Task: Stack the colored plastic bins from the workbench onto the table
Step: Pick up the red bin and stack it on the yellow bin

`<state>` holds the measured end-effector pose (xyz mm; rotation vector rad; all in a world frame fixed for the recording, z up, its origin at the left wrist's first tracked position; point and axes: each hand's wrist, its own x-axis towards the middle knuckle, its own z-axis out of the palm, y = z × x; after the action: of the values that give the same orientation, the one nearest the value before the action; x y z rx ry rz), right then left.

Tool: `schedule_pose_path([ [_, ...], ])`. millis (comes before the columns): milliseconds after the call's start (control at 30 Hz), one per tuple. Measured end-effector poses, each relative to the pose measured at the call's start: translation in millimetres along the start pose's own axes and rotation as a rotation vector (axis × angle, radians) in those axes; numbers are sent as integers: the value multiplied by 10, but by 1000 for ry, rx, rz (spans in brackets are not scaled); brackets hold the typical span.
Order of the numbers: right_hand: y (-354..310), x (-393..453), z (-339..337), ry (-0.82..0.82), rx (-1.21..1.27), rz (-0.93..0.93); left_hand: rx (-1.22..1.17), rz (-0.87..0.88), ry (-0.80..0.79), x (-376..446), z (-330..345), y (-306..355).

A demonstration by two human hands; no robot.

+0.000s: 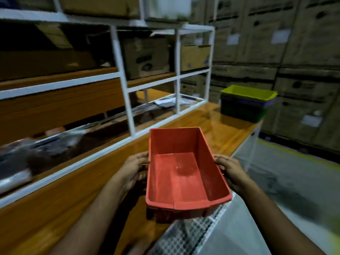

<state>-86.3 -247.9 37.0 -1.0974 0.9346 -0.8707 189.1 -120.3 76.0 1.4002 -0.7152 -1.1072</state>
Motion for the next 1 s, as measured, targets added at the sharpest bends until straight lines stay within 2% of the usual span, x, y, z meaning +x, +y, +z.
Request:
schedule_pose_path([
  [233, -753, 265, -1906, 195, 49, -101, 79, 16, -201, 991, 2129, 126],
  [400, -1102, 639, -2887, 311, 54, -120, 98, 30, -266, 1605, 3278, 273],
  [667, -1703, 1405, -4081, 519, 29, -231, 98, 74, -500, 2788, 4742, 628],
  [833, -2353, 1805, -4584, 606, -73, -301, 8, 105, -605, 3310, 5458, 1032],
  [1000, -2867, 2359, -4929, 615, -101, -328, -44, 115, -598, 3848, 5978, 1325],
])
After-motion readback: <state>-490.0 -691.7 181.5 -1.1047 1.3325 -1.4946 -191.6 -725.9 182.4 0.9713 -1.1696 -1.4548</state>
